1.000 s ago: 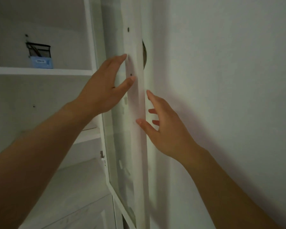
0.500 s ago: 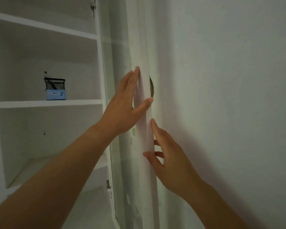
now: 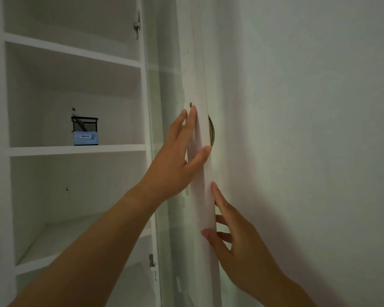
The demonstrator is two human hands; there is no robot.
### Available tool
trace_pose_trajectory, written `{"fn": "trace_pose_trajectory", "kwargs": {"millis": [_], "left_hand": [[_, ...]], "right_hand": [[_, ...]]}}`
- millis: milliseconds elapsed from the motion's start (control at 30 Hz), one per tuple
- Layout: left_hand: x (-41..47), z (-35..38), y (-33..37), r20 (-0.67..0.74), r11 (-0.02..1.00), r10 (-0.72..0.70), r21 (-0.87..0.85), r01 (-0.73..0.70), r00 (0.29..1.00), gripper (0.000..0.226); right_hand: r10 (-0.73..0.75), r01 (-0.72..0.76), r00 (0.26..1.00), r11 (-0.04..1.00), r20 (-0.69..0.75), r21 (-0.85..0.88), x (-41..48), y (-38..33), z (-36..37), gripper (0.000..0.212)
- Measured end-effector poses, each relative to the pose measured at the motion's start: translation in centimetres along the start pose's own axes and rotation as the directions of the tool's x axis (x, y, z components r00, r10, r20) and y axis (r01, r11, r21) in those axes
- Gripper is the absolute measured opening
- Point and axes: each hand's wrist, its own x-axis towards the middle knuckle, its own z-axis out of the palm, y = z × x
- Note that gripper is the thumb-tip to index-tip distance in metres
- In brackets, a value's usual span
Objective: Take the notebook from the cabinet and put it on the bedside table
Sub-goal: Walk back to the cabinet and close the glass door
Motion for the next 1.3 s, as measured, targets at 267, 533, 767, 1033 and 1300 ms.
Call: {"fn": "trace_pose_trajectory", "kwargs": {"millis": [267,533,767,1033,1300], "left_hand": [[-1.4,-2.6,-1.2,0.008,0.997,0.031,-0.075,-0.03,0.999,0.077],[-3.5,-6.9,-3.5,0.01,0.983,0.073,-0.171,-0.07,0.997,0.071],[-6.0,-11.5,-6.2,0.023,0.961,0.038,-0.274,-0.031,0.999,0.068],[-8.0,-16.1,-10.2,-0.001,0.973,0.064,-0.222,-0.063,0.998,0.066],[-9.6,-19.8,-13.6,-0.047,0.995,0.03,-0.089,-0.034,0.998,0.069]], "right_hand": [[0.016,-0.017,1.0,0.999,-0.019,-0.04,0.0,-1.9,2.4,0.062],[0.017,-0.019,0.999,0.999,-0.047,-0.04,0.1,-5.2,6.7,0.062],[-0.026,0.023,0.996,0.999,-0.084,-0.041,0.6,-7.6,12.1,0.06],[-0.038,0.028,0.991,0.997,-0.132,-0.077,1.7,-9.3,17.9,0.059],[-0.062,0.039,0.987,0.986,-0.145,-0.16,3.0,-10.9,23.0,0.061]]}}
